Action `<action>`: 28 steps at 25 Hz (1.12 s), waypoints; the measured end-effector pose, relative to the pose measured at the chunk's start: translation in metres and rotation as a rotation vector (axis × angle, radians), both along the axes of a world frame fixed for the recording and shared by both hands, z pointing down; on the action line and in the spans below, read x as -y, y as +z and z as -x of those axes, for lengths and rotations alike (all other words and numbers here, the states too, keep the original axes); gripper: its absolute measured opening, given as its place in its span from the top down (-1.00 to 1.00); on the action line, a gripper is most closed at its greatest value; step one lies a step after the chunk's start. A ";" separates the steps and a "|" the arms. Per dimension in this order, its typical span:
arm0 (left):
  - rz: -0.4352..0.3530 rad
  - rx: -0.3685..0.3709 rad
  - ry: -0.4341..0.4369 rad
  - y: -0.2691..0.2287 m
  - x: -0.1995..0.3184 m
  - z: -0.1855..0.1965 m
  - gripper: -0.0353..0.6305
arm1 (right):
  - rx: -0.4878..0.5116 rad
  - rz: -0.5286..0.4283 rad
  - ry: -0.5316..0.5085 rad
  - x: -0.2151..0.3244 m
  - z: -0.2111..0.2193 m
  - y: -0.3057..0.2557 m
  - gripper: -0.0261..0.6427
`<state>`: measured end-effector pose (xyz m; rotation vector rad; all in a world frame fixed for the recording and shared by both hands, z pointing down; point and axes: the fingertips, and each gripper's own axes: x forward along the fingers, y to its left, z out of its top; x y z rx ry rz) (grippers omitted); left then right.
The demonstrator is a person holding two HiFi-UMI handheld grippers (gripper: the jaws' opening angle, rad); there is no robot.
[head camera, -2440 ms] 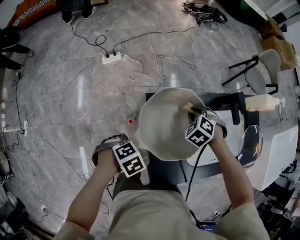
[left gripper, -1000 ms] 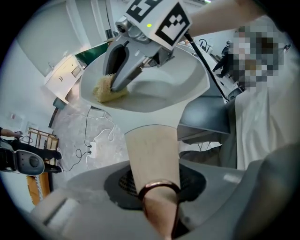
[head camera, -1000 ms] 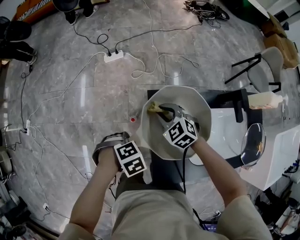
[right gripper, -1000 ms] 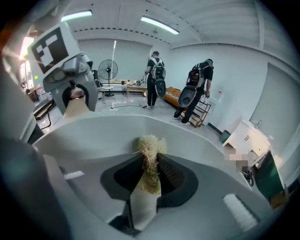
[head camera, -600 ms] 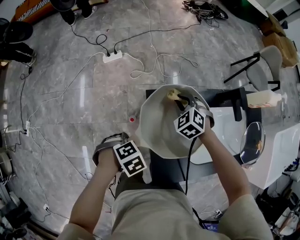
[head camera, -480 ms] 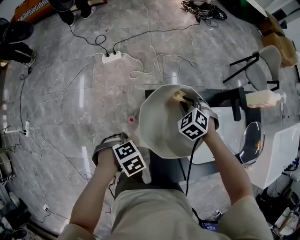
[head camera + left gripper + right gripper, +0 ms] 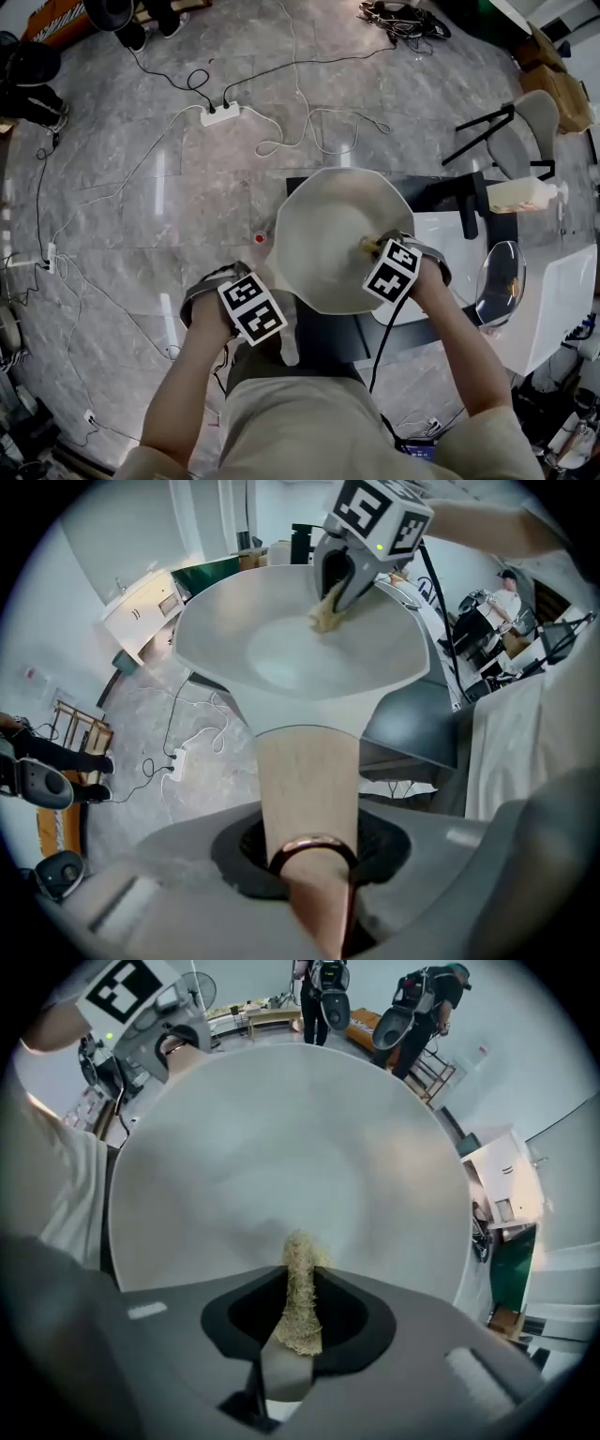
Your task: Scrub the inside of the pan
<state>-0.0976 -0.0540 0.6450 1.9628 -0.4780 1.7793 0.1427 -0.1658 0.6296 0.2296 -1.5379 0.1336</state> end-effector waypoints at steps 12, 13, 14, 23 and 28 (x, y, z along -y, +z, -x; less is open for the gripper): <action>0.022 -0.028 -0.042 0.000 -0.001 -0.003 0.56 | 0.248 0.257 -0.023 -0.081 0.093 0.008 0.66; 0.022 -0.028 -0.043 -0.001 -0.002 -0.003 0.56 | 0.267 0.241 -0.026 -0.077 0.102 0.010 0.66; 0.022 -0.029 -0.043 -0.001 -0.002 -0.003 0.56 | 0.288 0.228 -0.024 -0.072 0.111 0.011 0.65; 0.020 -0.047 -0.050 -0.001 -0.002 -0.004 0.56 | 0.506 0.054 0.112 -0.006 0.146 0.008 0.64; 0.026 -0.055 -0.057 -0.001 -0.004 -0.006 0.56 | 0.477 -0.193 0.136 0.047 0.127 0.010 0.64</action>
